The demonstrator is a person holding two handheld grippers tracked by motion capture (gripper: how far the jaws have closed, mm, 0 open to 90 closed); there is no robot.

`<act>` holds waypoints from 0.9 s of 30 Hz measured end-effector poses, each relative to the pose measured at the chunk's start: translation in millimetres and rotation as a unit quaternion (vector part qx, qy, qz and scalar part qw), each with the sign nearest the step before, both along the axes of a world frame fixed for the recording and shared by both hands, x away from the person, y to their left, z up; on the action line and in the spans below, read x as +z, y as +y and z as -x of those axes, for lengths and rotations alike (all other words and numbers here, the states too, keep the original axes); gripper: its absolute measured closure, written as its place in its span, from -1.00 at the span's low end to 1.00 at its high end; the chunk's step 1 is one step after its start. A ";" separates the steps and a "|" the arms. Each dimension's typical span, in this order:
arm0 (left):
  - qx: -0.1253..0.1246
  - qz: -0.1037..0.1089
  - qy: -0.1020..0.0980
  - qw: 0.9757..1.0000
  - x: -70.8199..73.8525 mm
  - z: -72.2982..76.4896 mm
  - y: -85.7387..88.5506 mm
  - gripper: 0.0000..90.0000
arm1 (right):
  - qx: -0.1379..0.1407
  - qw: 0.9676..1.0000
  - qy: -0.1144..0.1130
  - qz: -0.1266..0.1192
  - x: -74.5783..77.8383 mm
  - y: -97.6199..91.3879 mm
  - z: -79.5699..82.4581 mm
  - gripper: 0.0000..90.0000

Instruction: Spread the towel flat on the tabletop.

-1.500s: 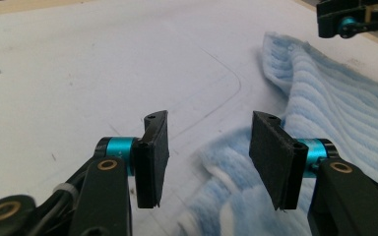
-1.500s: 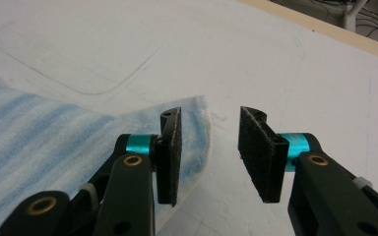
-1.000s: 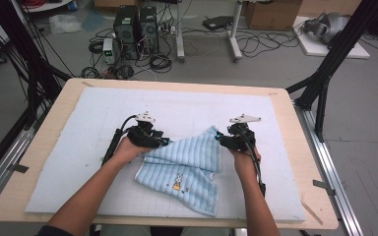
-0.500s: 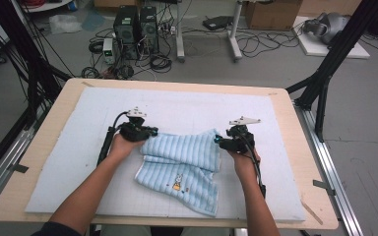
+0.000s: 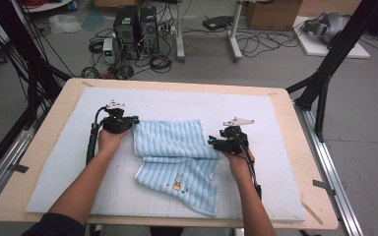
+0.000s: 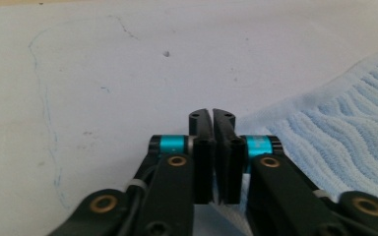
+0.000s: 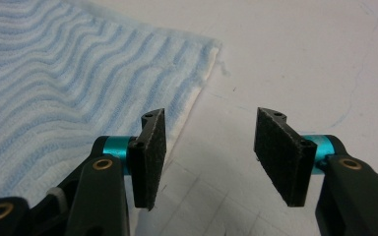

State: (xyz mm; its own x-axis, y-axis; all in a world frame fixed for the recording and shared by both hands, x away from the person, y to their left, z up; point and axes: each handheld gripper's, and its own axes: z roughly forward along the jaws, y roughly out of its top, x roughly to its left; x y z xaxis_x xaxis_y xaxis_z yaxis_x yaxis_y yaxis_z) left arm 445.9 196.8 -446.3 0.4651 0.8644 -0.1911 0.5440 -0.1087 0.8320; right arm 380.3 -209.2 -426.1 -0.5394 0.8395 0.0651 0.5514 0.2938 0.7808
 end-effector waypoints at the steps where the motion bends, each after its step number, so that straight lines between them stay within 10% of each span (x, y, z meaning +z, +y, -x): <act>1: 0.004 0.007 0.002 1.000 0.8 0.2 -1.0 0.46 | 0.000 1.000 0.000 0.000 -0.1 -0.2 -0.3 0.02; 6: -0.005 0.013 0.001 1.000 6.8 4.6 -3.0 0.03 | 0.007 1.000 0.005 -0.018 -2.3 -0.7 -3.0 0.07; 15: -0.020 0.017 0.014 1.000 3.4 13.9 1.3 0.01 | 0.061 0.997 0.032 0.017 -19.3 36.7 -20.4 0.10; 20: -0.018 0.017 0.022 0.999 -0.7 18.9 6.8 0.02 | 0.071 0.996 0.016 0.055 -17.2 53.2 -27.5 0.83; 27: -0.020 0.017 0.017 1.000 0.5 31.4 10.0 0.03 | -0.009 0.994 -0.022 0.107 -13.5 57.9 -54.0 0.89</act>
